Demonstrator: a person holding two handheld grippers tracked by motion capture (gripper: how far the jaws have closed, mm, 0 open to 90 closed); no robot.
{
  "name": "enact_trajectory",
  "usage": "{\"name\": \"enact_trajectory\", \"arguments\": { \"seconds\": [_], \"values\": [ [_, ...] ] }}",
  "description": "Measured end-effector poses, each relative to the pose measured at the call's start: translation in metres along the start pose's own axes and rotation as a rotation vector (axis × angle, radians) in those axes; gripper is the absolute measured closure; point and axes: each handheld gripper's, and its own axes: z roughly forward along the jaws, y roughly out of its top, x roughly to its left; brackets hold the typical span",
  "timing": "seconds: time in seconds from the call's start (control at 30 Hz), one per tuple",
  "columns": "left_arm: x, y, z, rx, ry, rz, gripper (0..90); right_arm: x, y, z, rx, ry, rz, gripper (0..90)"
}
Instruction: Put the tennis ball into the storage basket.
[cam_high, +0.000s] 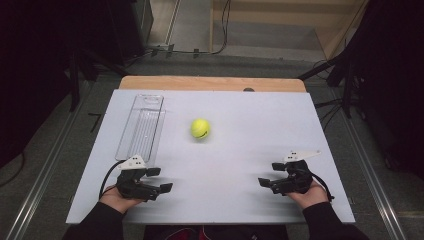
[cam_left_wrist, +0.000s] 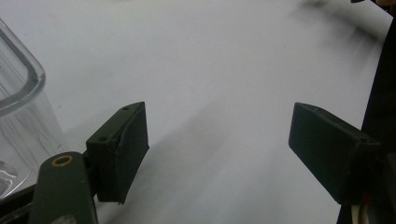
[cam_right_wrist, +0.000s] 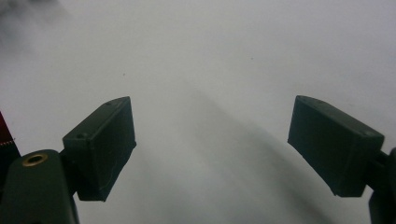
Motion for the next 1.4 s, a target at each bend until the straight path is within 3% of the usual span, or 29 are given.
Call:
{"name": "enact_trajectory", "arguments": {
  "seconds": [1.4],
  "values": [
    [0.0010, 0.0029, -0.0019, 0.004, 0.004, -0.026, 20.6, -0.0008, -0.0025, 0.0010, -0.010, 0.001, -0.007, 13.1]
  ]
}}
